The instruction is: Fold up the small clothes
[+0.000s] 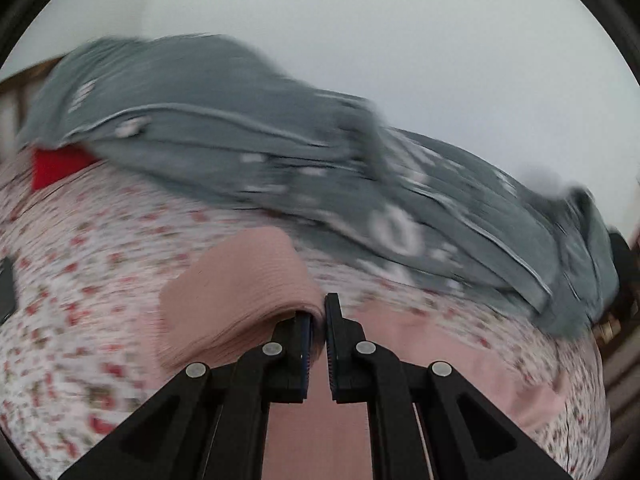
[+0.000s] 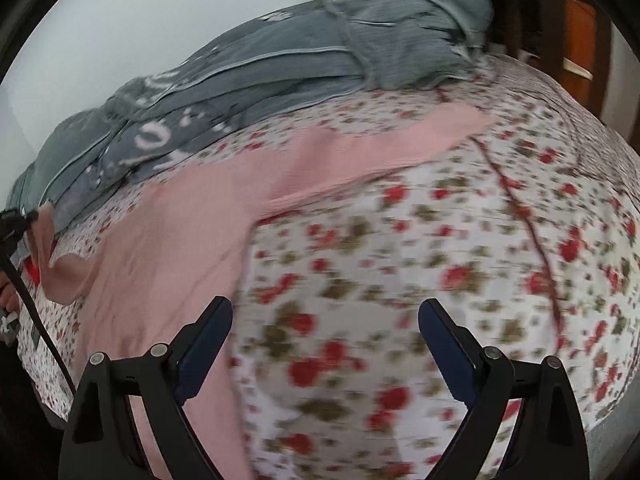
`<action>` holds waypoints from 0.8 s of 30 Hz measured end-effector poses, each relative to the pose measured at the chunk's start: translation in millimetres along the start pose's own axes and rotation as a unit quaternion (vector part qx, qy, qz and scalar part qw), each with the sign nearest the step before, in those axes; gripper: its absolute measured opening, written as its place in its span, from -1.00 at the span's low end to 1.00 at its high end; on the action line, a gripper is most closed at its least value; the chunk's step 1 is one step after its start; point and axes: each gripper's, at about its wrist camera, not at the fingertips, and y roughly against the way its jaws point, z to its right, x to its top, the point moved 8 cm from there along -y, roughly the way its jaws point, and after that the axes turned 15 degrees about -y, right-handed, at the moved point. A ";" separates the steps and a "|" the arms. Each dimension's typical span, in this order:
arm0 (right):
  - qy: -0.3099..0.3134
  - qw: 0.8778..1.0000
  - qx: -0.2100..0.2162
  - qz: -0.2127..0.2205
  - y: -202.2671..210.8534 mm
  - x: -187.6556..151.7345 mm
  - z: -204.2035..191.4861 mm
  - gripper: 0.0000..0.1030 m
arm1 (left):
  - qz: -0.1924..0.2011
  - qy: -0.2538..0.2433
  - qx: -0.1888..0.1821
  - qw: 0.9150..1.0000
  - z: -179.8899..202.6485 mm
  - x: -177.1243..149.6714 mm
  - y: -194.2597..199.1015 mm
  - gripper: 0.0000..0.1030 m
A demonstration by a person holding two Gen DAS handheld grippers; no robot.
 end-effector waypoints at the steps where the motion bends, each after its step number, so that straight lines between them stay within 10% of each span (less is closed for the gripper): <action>1: -0.005 1.000 -0.003 0.004 2.1 4.0 10.1 0.82 | -0.001 -0.018 -0.017 1.000 29.9 1.6 -4.6 -0.86; 10: -0.051 0.998 -0.012 0.015 7.2 23.0 74.1 0.82 | -0.090 -0.131 -0.123 0.980 232.1 -75.8 -65.3 -0.86; 17: -0.040 0.999 -0.015 0.004 -2.8 23.7 82.5 0.82 | -0.141 -0.207 -0.117 0.961 270.1 -132.6 -87.0 -0.85; 21: -0.027 1.000 0.000 0.010 -12.5 30.4 75.1 0.82 | -0.148 -0.188 -0.159 0.958 256.9 -130.2 -70.3 0.32; 24: -0.032 0.999 0.019 0.019 -16.6 37.7 70.5 0.82 | -0.098 -0.169 -0.155 0.969 230.7 -112.8 -47.5 0.50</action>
